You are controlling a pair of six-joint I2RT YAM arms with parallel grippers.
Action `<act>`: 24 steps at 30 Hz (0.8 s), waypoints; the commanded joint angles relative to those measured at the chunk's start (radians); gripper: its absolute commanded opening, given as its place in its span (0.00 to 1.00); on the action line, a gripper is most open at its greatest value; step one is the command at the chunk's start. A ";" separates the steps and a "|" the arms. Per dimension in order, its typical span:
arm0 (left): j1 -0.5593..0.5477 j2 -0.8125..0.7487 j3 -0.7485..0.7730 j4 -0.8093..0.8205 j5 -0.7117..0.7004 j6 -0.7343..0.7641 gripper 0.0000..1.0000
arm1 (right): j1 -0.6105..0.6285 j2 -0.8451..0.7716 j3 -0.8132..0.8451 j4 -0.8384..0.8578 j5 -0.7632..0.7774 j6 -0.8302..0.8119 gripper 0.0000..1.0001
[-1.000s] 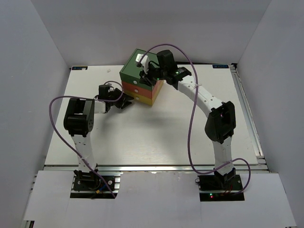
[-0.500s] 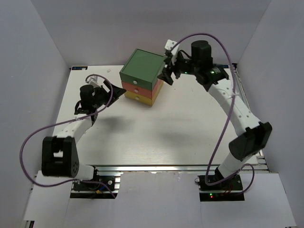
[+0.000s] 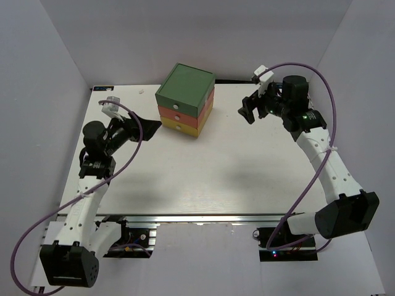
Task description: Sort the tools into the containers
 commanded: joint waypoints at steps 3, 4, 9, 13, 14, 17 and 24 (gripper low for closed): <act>0.000 -0.110 -0.042 -0.038 0.050 0.034 0.98 | -0.002 -0.042 -0.030 -0.076 0.094 0.115 0.89; 0.000 -0.128 -0.046 -0.044 0.045 0.032 0.98 | 0.000 -0.048 -0.043 -0.086 0.120 0.123 0.89; 0.000 -0.246 -0.100 -0.046 -0.001 0.041 0.98 | -0.002 -0.131 -0.129 -0.033 0.218 0.181 0.89; 0.000 -0.290 -0.118 -0.058 -0.016 0.041 0.98 | 0.000 -0.169 -0.183 -0.011 0.288 0.209 0.89; 0.002 -0.294 -0.120 -0.061 -0.018 0.040 0.98 | -0.002 -0.174 -0.191 -0.016 0.301 0.212 0.89; 0.000 -0.302 -0.131 -0.066 -0.022 0.034 0.98 | -0.002 -0.186 -0.230 -0.014 0.346 0.217 0.89; 0.000 -0.316 -0.152 -0.070 -0.027 0.023 0.98 | -0.002 -0.251 -0.347 0.065 0.364 0.189 0.90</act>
